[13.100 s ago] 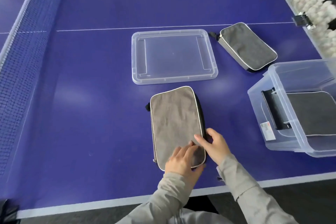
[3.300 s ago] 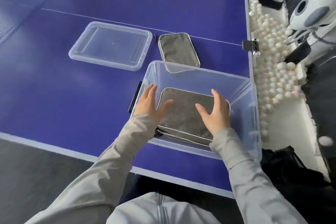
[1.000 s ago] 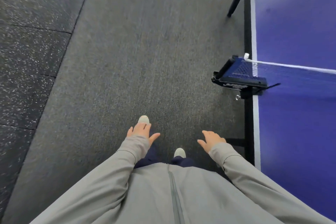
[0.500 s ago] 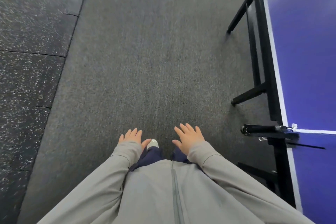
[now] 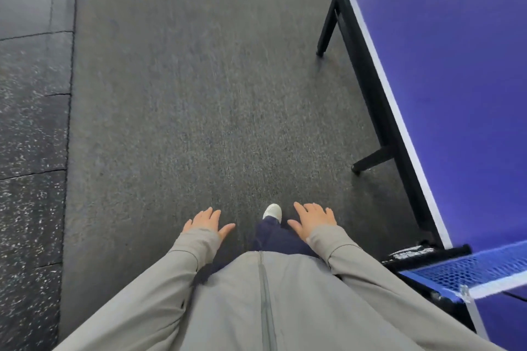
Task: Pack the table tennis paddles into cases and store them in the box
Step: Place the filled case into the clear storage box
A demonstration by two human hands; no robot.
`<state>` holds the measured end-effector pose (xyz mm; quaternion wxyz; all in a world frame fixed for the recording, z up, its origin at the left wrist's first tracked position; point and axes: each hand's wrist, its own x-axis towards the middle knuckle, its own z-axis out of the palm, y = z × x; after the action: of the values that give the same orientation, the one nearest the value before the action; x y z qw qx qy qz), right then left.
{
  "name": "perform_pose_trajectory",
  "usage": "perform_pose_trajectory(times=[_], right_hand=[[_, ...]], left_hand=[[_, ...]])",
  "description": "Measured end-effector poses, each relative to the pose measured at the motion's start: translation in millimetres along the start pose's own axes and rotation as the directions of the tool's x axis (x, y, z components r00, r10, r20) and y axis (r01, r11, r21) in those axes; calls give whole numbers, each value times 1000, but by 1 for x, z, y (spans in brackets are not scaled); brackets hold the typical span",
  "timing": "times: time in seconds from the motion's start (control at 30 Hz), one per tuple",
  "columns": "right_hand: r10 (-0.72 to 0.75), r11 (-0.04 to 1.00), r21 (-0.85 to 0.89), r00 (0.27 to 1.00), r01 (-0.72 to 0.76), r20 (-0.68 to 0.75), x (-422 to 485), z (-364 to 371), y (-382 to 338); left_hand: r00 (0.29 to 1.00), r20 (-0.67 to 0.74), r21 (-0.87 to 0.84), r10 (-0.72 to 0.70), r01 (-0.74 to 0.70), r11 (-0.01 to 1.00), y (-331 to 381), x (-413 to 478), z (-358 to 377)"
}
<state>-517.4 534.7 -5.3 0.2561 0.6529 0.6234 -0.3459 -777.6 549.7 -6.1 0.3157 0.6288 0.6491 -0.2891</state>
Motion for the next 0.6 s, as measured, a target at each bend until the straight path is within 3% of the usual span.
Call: perform_pose_trajectory(times=[0.17, 0.4, 0.6], right_hand=[[97, 992, 86, 995, -96, -15, 27, -48, 29], [205, 959, 190, 978, -210, 45, 54, -90, 46], [247, 952, 155, 962, -263, 112, 113, -147, 36]], left_hand=[[989, -97, 4, 110, -110, 994, 49, 46, -78], [964, -82, 59, 251, -247, 967, 86, 98, -135], [985, -54, 17, 167, -166, 986, 58, 170, -198]])
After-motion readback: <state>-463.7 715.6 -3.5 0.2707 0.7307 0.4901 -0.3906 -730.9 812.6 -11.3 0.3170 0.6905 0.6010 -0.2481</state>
